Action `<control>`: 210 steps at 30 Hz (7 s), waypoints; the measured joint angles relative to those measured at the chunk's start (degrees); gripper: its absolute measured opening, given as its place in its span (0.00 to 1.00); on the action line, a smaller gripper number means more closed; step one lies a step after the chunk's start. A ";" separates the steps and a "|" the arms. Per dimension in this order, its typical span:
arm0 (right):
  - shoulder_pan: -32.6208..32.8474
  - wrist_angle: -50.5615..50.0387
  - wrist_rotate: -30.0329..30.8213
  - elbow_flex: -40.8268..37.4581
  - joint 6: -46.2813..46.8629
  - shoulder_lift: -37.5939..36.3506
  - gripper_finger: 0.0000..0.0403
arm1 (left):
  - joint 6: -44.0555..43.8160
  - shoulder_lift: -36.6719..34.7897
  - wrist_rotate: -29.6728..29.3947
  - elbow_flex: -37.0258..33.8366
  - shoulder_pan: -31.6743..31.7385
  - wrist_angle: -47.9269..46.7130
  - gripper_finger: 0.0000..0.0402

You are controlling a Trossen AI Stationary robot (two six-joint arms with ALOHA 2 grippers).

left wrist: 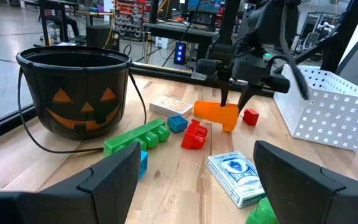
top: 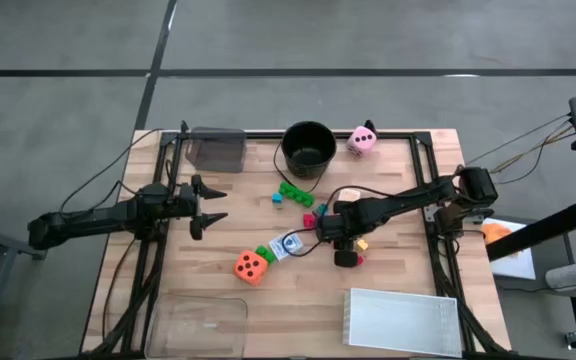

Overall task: Pick & Place Toys
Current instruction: Put the orange game piece into the white bin, then put the top green game piece into the white bin

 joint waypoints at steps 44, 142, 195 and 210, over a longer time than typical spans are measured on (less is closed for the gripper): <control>7.96 87.30 -3.35 -23.19 -17.57 -5.16 0.27 | -0.09 0.37 0.00 0.00 0.02 -0.61 0.78; 34.54 5.01 -8.59 -5.19 34.54 -25.83 0.23 | 2.05 0.37 -0.68 0.00 0.02 -2.58 0.78; 37.71 -14.66 24.79 11.15 33.62 -17.75 0.70 | 2.01 0.37 -1.51 0.00 0.00 -2.55 0.78; 23.08 -20.66 36.01 5.65 22.39 -19.40 0.70 | 1.79 0.37 -1.51 0.00 0.02 -2.56 0.78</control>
